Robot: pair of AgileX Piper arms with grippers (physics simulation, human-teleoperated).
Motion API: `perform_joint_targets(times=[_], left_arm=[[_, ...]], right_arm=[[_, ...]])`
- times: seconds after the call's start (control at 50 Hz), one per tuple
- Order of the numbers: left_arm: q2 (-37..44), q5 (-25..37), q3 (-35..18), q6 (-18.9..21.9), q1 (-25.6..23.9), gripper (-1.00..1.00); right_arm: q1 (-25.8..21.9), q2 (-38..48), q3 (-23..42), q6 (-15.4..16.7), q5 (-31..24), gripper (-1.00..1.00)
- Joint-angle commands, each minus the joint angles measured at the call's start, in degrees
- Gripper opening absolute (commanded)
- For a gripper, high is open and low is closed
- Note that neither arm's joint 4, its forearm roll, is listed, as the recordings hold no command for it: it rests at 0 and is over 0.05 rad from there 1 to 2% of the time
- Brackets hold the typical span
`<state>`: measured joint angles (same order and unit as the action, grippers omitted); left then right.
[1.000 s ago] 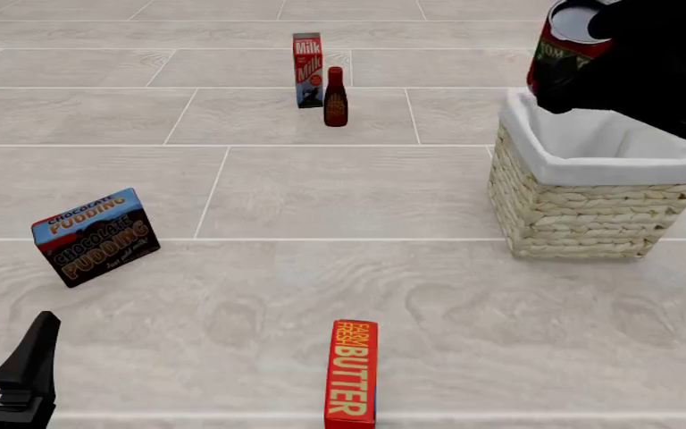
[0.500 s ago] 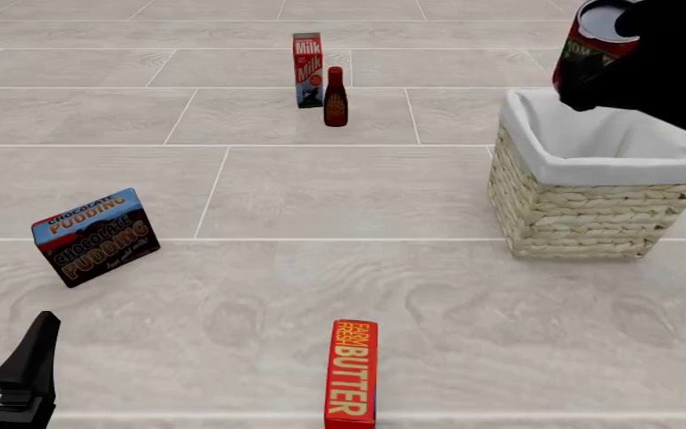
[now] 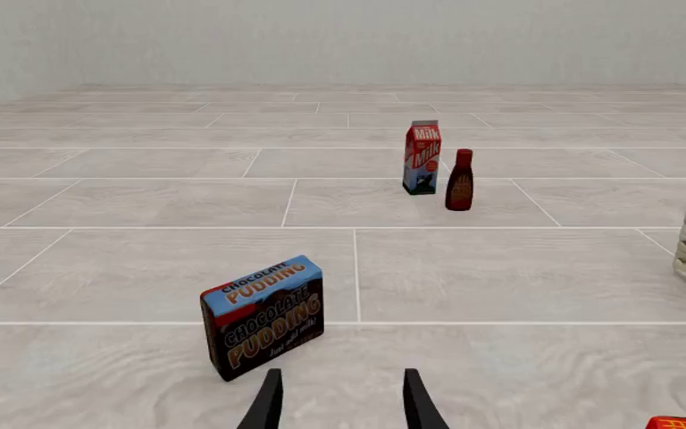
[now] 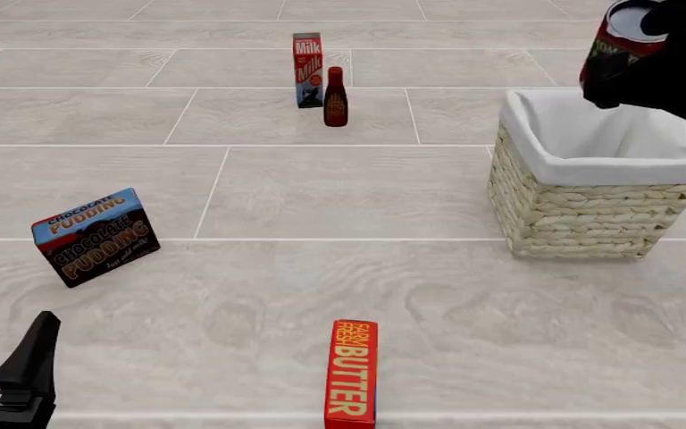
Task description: Pick the tomato sauce and place it in the basket.
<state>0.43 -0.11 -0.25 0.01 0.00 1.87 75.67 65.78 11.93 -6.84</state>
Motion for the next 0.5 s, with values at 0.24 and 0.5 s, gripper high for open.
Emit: perform_joint_targets(times=[0.24, 0.5], left_arm=[[0.0, 0.0, 0.0, 0.0, 0.0, 1.00], [0.0, 0.0, 0.0, 0.0, 0.0, 1.00]], right_arm=[[2.9, 2.9, 2.5, -1.5, 0.6, -1.00], [3.3, 5.5, 3.6, -2.3, 1.4, -1.00]])
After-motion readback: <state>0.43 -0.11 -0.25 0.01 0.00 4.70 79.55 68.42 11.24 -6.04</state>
